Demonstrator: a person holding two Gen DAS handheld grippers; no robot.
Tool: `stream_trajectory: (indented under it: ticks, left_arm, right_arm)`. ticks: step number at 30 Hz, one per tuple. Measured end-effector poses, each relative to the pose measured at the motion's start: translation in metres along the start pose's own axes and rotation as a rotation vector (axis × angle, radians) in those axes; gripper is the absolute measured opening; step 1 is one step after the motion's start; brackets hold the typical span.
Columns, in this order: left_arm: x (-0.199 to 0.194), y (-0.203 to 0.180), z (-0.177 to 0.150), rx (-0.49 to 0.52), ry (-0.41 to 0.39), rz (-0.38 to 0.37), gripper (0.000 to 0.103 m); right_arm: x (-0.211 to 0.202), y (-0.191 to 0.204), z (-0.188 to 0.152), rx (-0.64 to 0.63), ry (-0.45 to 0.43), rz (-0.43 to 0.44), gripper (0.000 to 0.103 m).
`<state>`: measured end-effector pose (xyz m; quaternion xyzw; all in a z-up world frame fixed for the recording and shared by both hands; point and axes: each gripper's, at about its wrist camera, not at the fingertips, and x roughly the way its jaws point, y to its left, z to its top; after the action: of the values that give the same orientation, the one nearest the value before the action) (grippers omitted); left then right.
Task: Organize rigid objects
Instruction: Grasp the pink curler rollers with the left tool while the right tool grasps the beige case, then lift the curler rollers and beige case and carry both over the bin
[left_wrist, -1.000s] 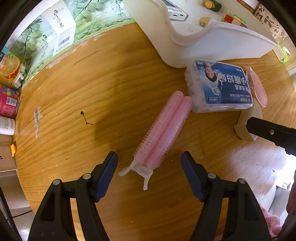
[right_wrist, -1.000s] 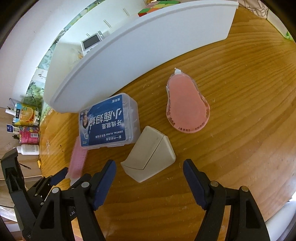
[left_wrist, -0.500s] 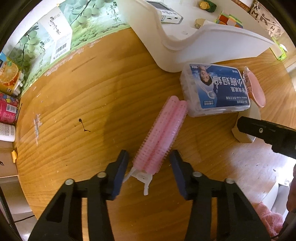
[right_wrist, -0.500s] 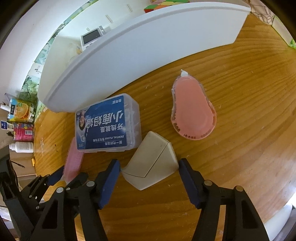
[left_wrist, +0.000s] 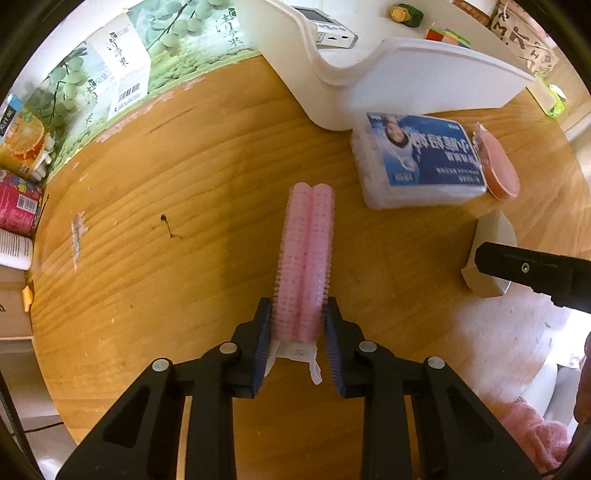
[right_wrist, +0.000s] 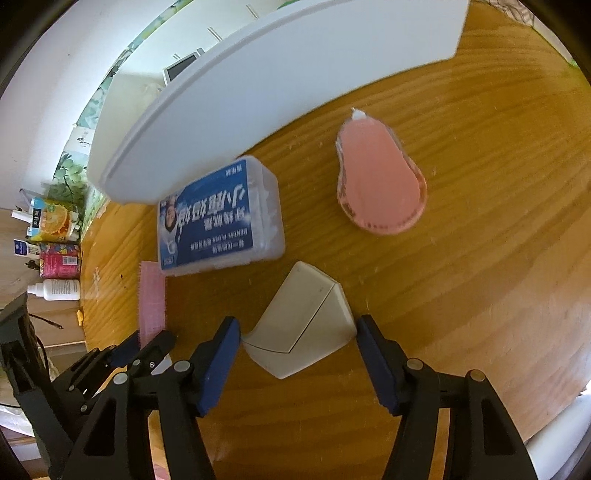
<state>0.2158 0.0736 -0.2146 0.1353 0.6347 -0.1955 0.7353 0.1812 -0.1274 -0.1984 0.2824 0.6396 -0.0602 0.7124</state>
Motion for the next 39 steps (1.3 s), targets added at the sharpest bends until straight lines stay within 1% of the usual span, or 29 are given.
stream_trajectory:
  ticks: [3,8,11,15,19,22,26,30,39]
  left_arm:
    - [-0.006,-0.006,-0.012,0.009,-0.011,0.001,0.029]
    - [-0.022,-0.011,-0.025,0.017,-0.056,-0.004,0.029]
    - [-0.038,-0.013,-0.034,0.011,-0.114,-0.026,0.029]
    - [-0.059,-0.015,-0.046,0.014,-0.219,-0.069,0.029]
    - [-0.079,-0.019,-0.052,0.008,-0.302,-0.100,0.029]
    - [-0.086,-0.021,-0.048,-0.008,-0.339,-0.119,0.029]
    - [-0.085,-0.020,-0.036,-0.028,-0.360,-0.138,0.029]
    - [-0.088,-0.023,-0.026,-0.042,-0.381,-0.129,0.029]
    - [-0.105,-0.040,0.004,-0.092,-0.431,-0.097,0.029]
  right_arm:
    - [-0.005,-0.004,-0.005,0.009,-0.001,0.007,0.065]
    - [-0.018,-0.007,-0.007,0.007,-0.025,0.027,0.065]
    - [-0.027,-0.013,-0.014,-0.002,-0.042,0.039,0.065]
    - [-0.037,-0.018,-0.022,0.001,-0.048,0.051,0.065]
    - [-0.055,-0.023,-0.024,-0.010,-0.084,0.056,0.065]
    - [-0.069,-0.021,-0.022,-0.027,-0.119,0.054,0.065]
    - [-0.086,-0.022,-0.015,-0.046,-0.161,0.061,0.065]
    - [-0.105,-0.028,-0.005,-0.057,-0.197,0.075,0.065]
    - [-0.144,-0.039,0.032,-0.143,-0.299,0.050,0.065]
